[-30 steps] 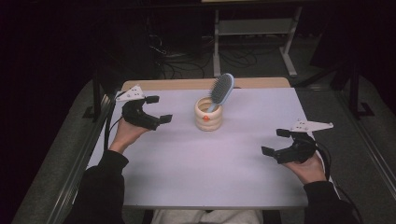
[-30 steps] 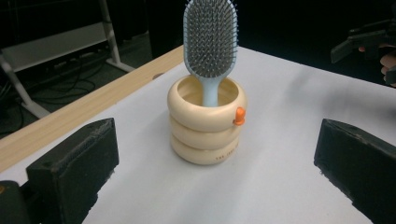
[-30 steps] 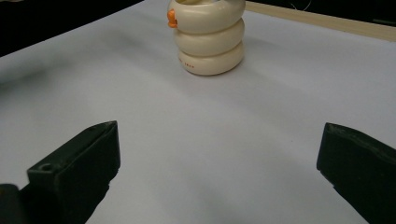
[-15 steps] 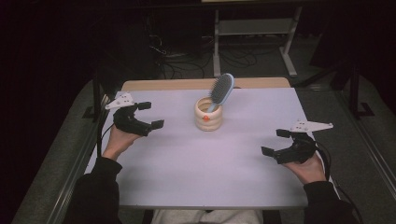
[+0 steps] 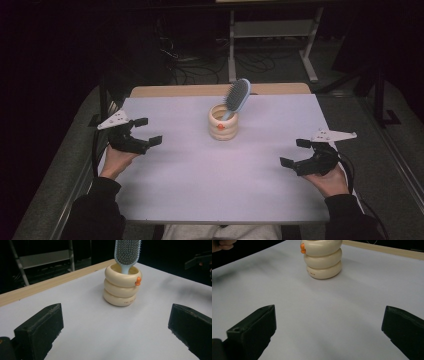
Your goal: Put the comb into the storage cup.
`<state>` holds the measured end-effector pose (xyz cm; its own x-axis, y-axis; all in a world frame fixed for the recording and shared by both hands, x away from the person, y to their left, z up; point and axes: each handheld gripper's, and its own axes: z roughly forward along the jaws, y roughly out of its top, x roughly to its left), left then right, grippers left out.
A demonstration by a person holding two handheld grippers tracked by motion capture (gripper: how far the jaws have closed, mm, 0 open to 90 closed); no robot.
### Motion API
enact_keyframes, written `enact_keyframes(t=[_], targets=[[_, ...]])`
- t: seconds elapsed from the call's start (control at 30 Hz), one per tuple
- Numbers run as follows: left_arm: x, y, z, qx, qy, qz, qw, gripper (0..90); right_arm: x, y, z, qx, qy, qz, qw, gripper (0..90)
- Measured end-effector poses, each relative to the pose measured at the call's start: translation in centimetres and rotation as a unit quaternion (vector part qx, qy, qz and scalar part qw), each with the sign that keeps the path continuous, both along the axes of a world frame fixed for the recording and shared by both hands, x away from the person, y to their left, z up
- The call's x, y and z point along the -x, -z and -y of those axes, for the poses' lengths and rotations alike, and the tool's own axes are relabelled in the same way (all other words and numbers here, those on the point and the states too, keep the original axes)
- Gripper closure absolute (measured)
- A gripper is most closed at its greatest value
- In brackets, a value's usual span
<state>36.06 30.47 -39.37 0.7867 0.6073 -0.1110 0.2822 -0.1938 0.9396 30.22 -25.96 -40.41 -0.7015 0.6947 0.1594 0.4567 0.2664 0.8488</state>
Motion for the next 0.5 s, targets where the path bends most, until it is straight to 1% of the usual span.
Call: enact_keyframes(t=[0.1,0.33,0.43,0.5], targets=[[0.4,0.4,-0.9,0.0,-0.011,-0.001,0.9999,0.0,0.1,0.0,0.0,-0.001,0.001,0.001,1.0,0.0],[1.5,0.9,-2.9,0.012,-0.028,0.003,0.9995,0.0,0.2,0.0,0.2,-0.007,0.003,0.003,1.0,0.0],[1.9,1.2,-3.8,0.02,-0.034,0.002,0.9992,0.0,0.2,0.0,0.2,-0.01,0.004,0.004,0.9999,0.0],[2.2,1.4,-4.4,0.019,-0.044,0.001,0.9989,0.0,0.3,0.0,0.2,-0.015,0.003,0.004,0.9999,0.0]])
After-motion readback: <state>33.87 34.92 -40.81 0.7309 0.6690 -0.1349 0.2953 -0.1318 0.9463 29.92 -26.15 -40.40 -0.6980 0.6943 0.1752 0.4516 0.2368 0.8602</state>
